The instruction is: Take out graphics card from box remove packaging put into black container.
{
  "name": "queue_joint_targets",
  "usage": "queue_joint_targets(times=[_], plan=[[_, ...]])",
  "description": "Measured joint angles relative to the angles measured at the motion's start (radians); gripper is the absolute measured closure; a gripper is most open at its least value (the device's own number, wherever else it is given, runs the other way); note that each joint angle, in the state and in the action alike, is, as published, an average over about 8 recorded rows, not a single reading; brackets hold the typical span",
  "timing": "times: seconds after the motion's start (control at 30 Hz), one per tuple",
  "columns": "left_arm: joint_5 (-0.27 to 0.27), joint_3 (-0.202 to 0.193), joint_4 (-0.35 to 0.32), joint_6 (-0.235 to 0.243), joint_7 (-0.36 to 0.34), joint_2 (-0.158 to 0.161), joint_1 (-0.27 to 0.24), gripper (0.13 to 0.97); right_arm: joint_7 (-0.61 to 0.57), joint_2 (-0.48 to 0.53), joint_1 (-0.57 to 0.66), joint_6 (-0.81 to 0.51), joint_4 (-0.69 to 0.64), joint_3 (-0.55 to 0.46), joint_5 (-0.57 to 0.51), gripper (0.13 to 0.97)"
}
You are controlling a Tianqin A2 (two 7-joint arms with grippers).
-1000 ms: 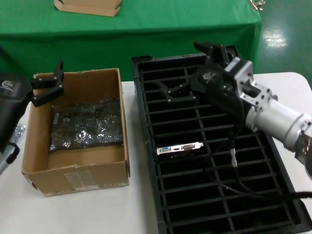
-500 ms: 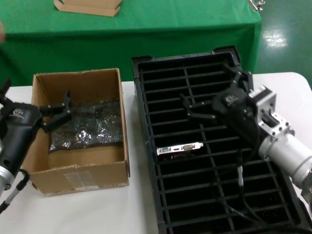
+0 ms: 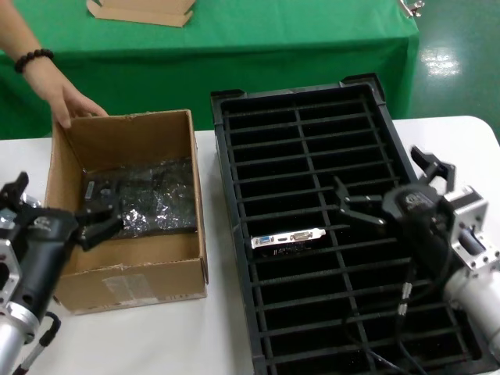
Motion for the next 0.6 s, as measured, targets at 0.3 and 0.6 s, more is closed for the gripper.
queue_joint_targets(times=[0.3,0.6], plan=[[0.023,0.022,-0.012,-0.052,-0.032,0.018,0.059,0.132,0.004,0.006,-0.128,0.102,0.068,0.041,0.032,0.129],[0.046,0.044,-0.024,-0.104,-0.065,0.036,0.116,0.132,0.008,0.012,-0.256,0.204,0.136,0.081,0.064,0.129]])
